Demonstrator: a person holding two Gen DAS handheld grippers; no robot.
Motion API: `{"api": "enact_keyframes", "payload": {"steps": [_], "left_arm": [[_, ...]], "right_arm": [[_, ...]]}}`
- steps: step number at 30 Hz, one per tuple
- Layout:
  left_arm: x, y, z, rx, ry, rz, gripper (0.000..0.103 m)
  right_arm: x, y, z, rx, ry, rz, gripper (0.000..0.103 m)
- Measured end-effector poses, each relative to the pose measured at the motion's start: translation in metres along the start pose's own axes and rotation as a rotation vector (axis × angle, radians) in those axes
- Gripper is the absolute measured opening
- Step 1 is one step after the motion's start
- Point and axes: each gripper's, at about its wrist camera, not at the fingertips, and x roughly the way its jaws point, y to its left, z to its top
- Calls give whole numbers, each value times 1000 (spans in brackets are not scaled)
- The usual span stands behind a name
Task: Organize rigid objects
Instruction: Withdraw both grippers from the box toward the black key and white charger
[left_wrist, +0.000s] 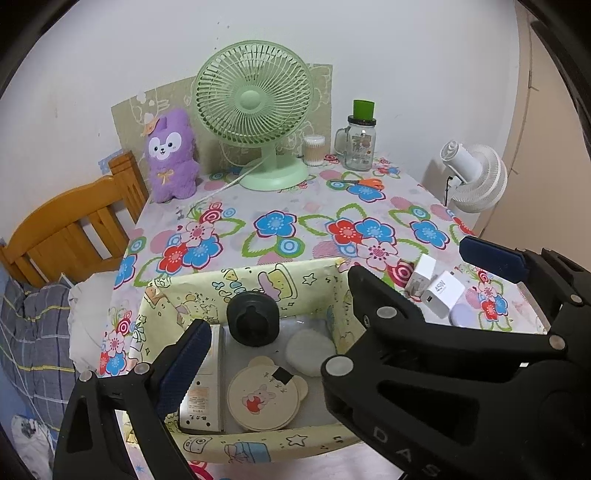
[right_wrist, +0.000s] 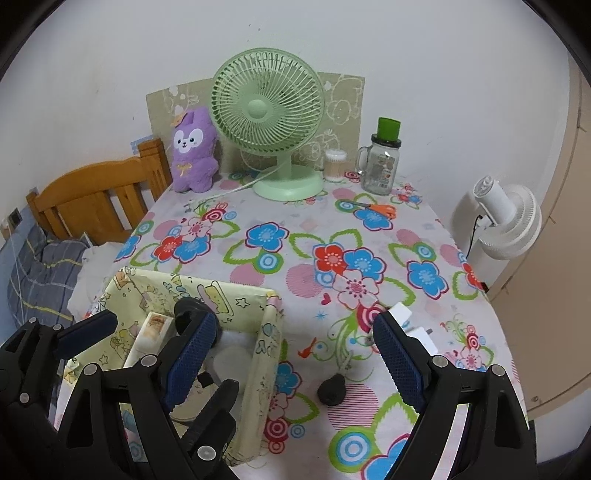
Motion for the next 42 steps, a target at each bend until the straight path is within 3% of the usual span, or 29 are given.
{"api": "enact_keyframes", "payload": {"steps": [23,42], "left_arm": [[-14,-50,3,20,-3,-1,98],[-19,-85,-5,21,-8,-21,98]], "right_arm": [[-29,-48,-12,40,-23,-44,89],[-41,-79,-27,47,-6,-31,89]]}}
